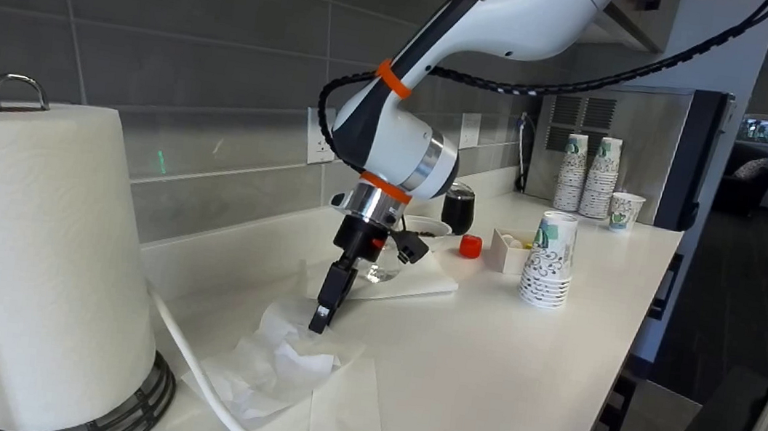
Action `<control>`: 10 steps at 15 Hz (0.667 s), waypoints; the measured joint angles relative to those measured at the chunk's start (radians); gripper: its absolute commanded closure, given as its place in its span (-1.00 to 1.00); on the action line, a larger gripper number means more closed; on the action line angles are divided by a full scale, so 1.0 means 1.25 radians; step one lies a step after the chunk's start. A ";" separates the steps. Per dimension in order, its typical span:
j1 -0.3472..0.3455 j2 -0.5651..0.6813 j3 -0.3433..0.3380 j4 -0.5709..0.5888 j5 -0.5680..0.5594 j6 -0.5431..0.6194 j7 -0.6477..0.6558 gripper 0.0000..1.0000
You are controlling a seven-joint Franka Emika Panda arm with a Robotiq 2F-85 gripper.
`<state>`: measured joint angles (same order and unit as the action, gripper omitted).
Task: Fold one white napkin in the half.
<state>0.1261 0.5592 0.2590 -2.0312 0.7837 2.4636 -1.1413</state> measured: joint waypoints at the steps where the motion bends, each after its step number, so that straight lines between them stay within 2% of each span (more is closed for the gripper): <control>1: 0.000 0.003 0.001 0.002 0.000 -0.002 0.000 0.88; 3: -0.002 0.008 0.003 0.006 0.000 -0.006 0.000 1.00; 10: -0.007 0.003 0.003 0.011 -0.033 -0.017 0.021 1.00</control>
<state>0.1180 0.5630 0.2633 -2.0179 0.7423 2.4424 -1.1145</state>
